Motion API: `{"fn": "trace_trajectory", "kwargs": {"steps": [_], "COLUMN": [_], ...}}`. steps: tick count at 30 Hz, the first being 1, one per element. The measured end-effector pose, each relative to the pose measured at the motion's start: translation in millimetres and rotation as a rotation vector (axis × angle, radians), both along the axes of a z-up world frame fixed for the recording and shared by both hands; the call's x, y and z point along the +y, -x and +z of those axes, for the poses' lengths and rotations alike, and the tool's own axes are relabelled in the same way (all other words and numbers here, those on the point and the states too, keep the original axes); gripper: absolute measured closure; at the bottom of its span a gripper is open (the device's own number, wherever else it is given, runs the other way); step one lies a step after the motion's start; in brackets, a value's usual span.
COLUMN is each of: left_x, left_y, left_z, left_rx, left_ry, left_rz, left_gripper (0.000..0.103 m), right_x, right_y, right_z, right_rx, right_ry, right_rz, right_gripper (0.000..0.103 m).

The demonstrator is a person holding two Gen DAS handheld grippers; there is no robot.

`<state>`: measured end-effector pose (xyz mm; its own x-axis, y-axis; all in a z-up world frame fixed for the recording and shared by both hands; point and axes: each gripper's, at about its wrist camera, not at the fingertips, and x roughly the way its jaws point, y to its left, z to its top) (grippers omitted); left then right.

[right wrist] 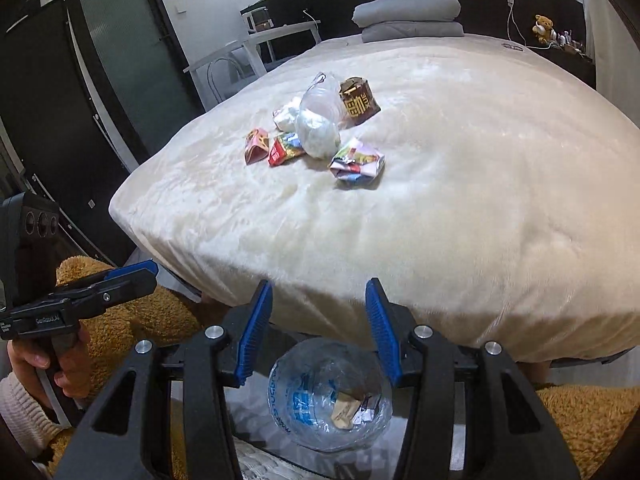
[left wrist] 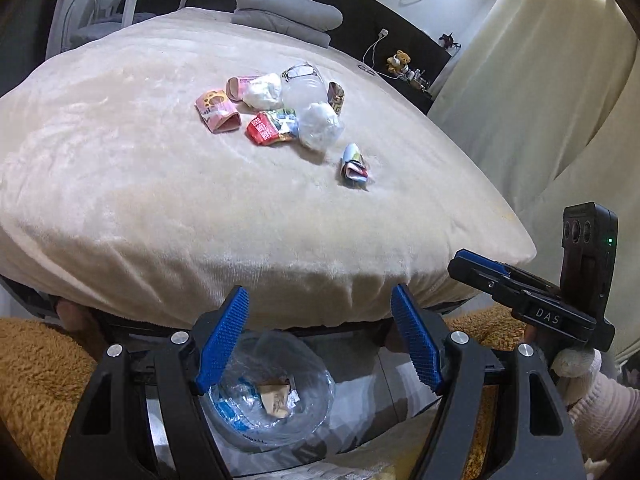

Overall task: Collect trash
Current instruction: 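Raise both tools back over the trash pile on the bed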

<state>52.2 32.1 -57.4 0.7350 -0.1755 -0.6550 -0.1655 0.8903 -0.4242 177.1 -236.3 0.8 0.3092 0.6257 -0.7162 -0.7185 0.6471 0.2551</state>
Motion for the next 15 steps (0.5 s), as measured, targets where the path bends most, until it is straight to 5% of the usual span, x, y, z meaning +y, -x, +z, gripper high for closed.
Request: {"fn": "trace_trajectory", "kwargs": {"steps": [15], "left_x": [78.0], "left_y": [-72.4], "left_z": [26.6], "left_rx": [-0.022], "left_ry": [0.012], "left_rz": [0.068], "left_gripper": [0.031], "right_x": [43.9], "right_y": [-82.9], "right_z": [2.5], "right_rx": [0.04], "right_ry": [-0.026], "right_rz": [0.002], "right_gripper": [0.036]}}
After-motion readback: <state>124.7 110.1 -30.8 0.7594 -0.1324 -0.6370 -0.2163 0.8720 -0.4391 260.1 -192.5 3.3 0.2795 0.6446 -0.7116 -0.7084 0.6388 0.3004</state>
